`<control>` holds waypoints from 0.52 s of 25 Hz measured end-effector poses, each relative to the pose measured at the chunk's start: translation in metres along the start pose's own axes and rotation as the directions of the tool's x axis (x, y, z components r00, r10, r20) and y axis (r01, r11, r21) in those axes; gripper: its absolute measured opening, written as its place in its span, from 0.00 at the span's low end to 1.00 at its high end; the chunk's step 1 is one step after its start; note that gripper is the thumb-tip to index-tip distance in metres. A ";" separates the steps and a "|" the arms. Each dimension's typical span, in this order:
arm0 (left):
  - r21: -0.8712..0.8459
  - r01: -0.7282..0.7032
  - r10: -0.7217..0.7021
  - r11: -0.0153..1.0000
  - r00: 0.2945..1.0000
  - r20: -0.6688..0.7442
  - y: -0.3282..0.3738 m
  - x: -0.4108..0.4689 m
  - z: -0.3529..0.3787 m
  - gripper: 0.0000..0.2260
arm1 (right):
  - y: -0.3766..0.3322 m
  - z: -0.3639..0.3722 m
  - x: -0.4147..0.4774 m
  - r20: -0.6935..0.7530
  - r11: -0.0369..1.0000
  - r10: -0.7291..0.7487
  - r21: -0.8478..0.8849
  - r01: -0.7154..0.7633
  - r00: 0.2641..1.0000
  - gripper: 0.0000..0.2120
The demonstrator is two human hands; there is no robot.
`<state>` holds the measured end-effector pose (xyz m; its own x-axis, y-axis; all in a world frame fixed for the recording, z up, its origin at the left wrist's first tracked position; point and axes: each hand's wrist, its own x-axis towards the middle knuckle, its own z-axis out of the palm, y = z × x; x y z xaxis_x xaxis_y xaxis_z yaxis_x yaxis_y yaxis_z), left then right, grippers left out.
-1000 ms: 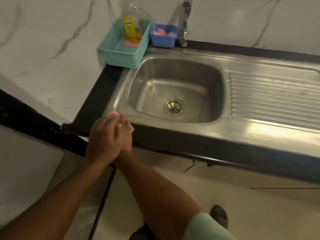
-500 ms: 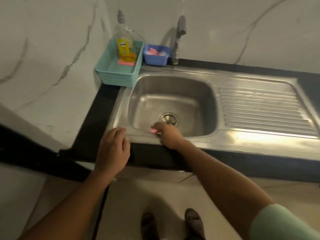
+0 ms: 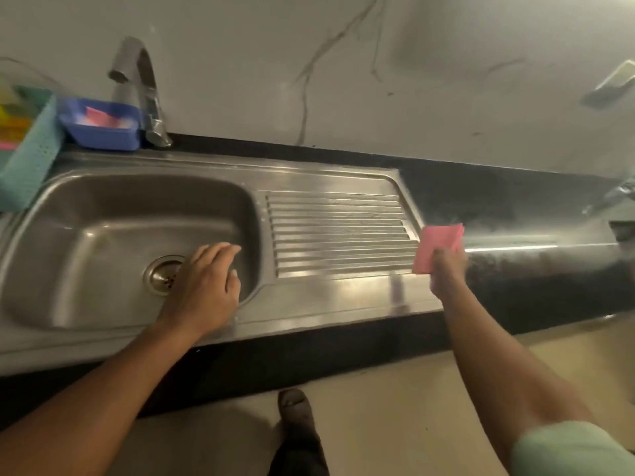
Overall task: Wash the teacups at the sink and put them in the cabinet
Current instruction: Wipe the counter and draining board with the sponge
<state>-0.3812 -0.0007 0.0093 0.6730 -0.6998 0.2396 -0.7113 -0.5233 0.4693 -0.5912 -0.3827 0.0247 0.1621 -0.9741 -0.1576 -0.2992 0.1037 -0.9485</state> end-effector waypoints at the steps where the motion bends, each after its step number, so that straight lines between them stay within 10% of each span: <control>1: 0.005 0.007 -0.007 1.000 1.000 0.011 0.009 0.016 0.015 0.20 | 0.003 -0.007 0.023 -0.025 0.981 -0.114 -0.162 0.109 0.993 0.23; 6: 0.039 0.103 -0.107 0.994 0.986 0.128 0.047 0.068 0.068 0.20 | 0.065 0.032 0.072 0.203 0.481 -0.300 -0.811 0.332 0.932 0.24; 13: 0.117 0.232 -0.249 0.966 0.955 0.159 0.042 0.094 0.080 0.25 | 0.076 0.126 -0.021 0.245 0.510 -0.238 -0.792 0.336 0.940 0.29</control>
<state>-0.3639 -0.1275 -0.0167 0.7876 -0.6158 -0.0230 -0.5546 -0.7246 0.4092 -0.4988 -0.3292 -0.0787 0.4540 -0.8910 0.0099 -0.8430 -0.4331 -0.3190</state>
